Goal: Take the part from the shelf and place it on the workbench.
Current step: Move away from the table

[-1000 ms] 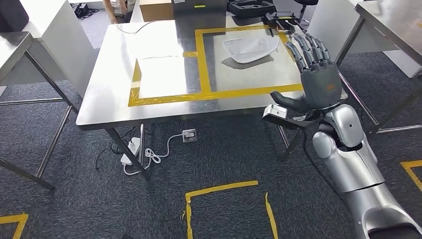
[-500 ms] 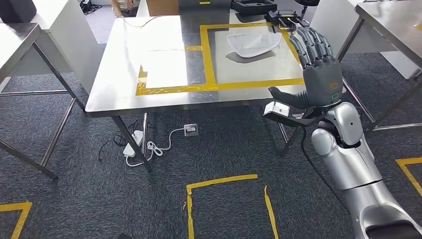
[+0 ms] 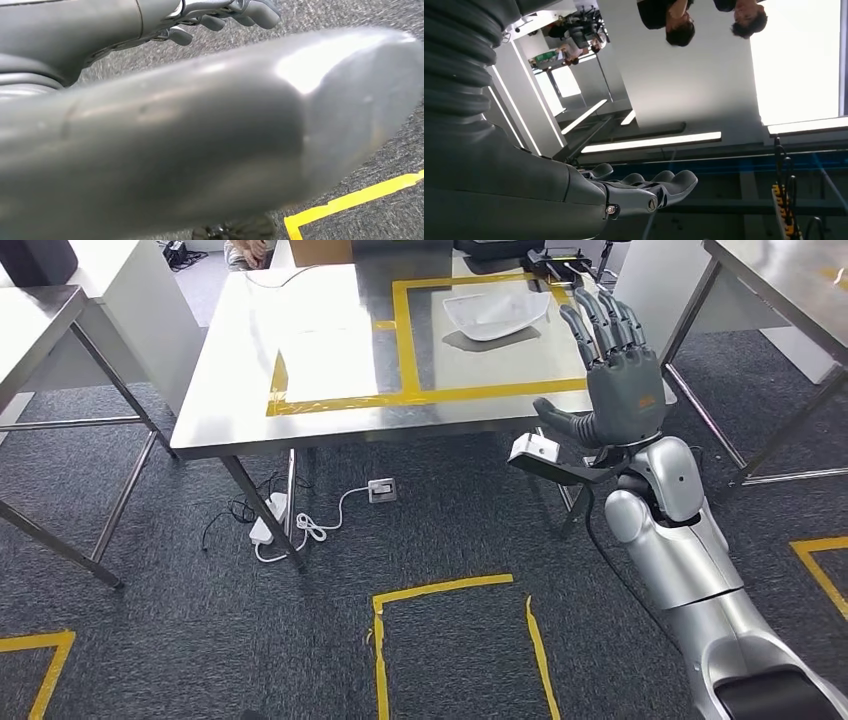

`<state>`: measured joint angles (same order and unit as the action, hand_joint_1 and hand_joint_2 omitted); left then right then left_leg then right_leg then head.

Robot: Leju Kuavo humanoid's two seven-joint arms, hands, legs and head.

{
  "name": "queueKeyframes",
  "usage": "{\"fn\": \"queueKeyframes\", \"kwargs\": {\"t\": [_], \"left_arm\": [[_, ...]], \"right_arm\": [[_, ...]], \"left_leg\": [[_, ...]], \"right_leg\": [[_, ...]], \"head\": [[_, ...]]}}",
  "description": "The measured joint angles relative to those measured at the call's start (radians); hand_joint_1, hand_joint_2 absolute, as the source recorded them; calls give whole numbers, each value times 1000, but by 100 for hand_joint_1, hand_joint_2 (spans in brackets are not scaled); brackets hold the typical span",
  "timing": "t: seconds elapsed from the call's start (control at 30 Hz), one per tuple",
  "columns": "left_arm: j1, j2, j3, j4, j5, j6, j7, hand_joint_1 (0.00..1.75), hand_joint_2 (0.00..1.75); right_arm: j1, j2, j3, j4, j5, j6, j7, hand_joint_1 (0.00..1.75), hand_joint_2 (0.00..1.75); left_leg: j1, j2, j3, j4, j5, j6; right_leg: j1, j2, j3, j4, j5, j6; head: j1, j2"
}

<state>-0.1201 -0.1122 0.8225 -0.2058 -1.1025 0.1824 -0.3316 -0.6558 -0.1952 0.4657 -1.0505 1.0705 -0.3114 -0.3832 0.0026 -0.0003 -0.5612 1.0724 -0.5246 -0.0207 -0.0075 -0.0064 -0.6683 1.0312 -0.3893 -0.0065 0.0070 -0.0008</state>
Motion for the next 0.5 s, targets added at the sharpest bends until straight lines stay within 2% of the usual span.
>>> {"fn": "queueKeyframes", "kwargs": {"t": [0.03, 0.13, 0.17, 0.2, 0.23, 0.3, 0.33, 0.37, 0.4, 0.47, 0.5], "left_arm": [[-1, 0, 0, 0, 0, 0, -1, 0, 0], [-1, 0, 0, 0, 0, 0, -5, 0, 0], [-1, -1, 0, 0, 0, 0, -8, 0, 0], [-1, -1, 0, 0, -1, 0, -11, 0, 0], [-1, -1, 0, -1, -1, 0, -13, 0, 0], [0, -1, 0, -1, -2, 0, -17, 0, 0], [1, -1, 0, -1, -3, 0, -20, 0, 0], [2, -1, 0, 0, -3, 0, -22, 0, 0], [2, -1, 0, 0, -4, 0, -23, 0, 0], [1, -1, 1, 0, -4, 0, -23, 0, 0], [1, -1, 1, 0, -4, 0, -23, 0, 0]], "right_arm": [[-3, 0, 1, 2, 4, 0, 2, 0, 175], [-9, 1, 4, 5, 16, 2, 11, 0, 175], [-10, 1, 5, 6, 18, 2, 14, 0, 175], [-11, 0, 6, 8, 19, 3, 16, 0, 175], [-13, 0, 7, 9, 19, 3, 17, 0, 175], [-14, -1, 10, 13, 19, 3, 17, 0, 175], [-13, -1, 12, 16, 19, 3, 17, 0, 175], [-12, -1, 13, 18, 19, 3, 17, 0, 175], [-12, -1, 15, 20, 19, 4, 17, 0, 175], [-18, -1, 16, 22, 18, 5, 17, 0, 175], [-22, -1, 16, 22, 18, 5, 17, 0, 175]], "left_leg": [[-3, 0, 17, -32, 4, 6], [-6, 1, 11, -46, 23, 26], [-5, 2, 9, -51, 34, 34], [-2, 4, 3, -56, 47, 40], [0, 5, -4, -59, 58, 45], [0, 6, -25, -58, 73, 48], [0, 5, -36, -56, 79, 48], [0, 6, -45, -54, 84, 47], [0, 6, -53, -51, 89, 45], [0, 6, -64, -44, 95, 40], [-1, 6, -67, -41, 97, 35]], "right_leg": [[0, -1, -2, 0, 6, 6], [-4, -1, -4, -9, 22, 28], [-5, 1, -9, -1, 11, 34], [-5, 2, -22, 26, -14, 40], [-7, 4, -41, 75, -53, 44], [-8, 5, -84, 208, -135, 53], [-9, 4, -94, 255, -156, 56], [-9, 4, -85, 266, -161, 57], [-9, 4, -54, 235, -150, 56], [-8, 4, 43, 99, -118, 47], [-5, 4, 79, 41, -107, 40]], "head": [[1, 0], [1, 0], [2, 0], [3, 0], [3, 0], [5, 0], [5, 0], [5, 0], [5, 0], [5, 0], [5, 0]]}}
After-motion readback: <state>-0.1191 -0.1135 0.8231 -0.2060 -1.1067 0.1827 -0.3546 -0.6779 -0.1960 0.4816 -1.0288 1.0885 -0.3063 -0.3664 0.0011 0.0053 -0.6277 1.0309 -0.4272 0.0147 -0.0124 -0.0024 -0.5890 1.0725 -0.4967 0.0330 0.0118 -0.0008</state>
